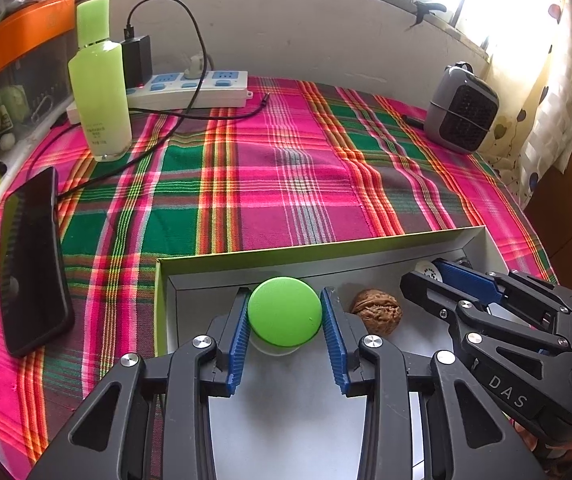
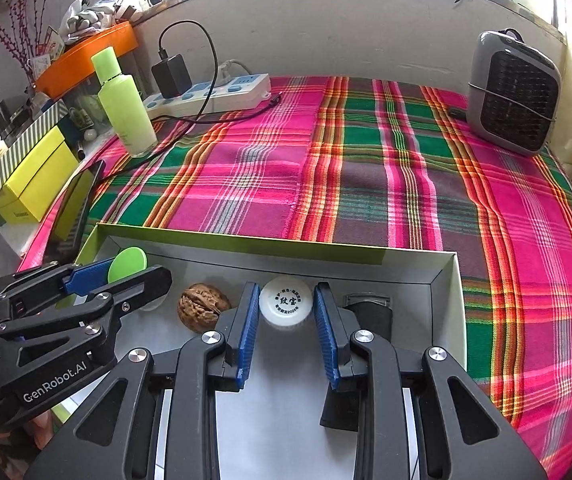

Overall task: Organize objects
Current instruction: 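Carry the jar and green holder into the box and open both grippers, then withdraw both grippers from the box toward the remaining items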

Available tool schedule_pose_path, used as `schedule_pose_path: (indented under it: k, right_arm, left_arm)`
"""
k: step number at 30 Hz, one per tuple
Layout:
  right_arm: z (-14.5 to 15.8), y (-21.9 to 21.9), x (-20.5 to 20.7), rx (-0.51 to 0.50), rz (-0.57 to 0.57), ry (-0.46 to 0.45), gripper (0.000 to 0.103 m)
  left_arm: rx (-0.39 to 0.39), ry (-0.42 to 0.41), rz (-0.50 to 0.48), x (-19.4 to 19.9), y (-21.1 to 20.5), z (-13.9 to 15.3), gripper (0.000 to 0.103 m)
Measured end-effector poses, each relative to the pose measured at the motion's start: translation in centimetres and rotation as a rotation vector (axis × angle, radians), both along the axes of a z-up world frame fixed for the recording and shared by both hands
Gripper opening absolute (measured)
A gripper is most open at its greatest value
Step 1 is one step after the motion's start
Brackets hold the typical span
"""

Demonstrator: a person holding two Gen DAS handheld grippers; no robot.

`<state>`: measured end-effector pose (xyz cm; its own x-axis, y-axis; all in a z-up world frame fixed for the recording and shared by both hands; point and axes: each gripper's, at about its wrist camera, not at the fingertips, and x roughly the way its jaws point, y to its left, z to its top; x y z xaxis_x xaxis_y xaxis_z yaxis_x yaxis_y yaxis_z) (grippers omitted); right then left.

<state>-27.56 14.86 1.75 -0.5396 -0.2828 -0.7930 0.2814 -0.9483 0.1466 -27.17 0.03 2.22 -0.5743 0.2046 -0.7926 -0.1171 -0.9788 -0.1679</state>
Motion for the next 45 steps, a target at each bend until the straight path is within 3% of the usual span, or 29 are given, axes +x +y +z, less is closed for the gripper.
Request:
schedule_pose_path:
  k: [6,13,45]
  right_arm:
    - [0.1,0.2,0.0,-0.014,-0.014,0.001,0.037]
    - [0.2,0.5,0.2,-0.025,-0.025,0.000,0.038]
    - [2.7,1.9,6.0,-0.034,-0.036,0.097,0.038]
  left_arm:
    - [-0.003,0.002,-0.001,0.1,0.2,-0.1,0.042]
    - [0.009,0.000,0.012,0.4,-0.1,0.0,0.051]
    - [-0.021,0.083,0.047,6.8,-1.0,2.4,0.053]
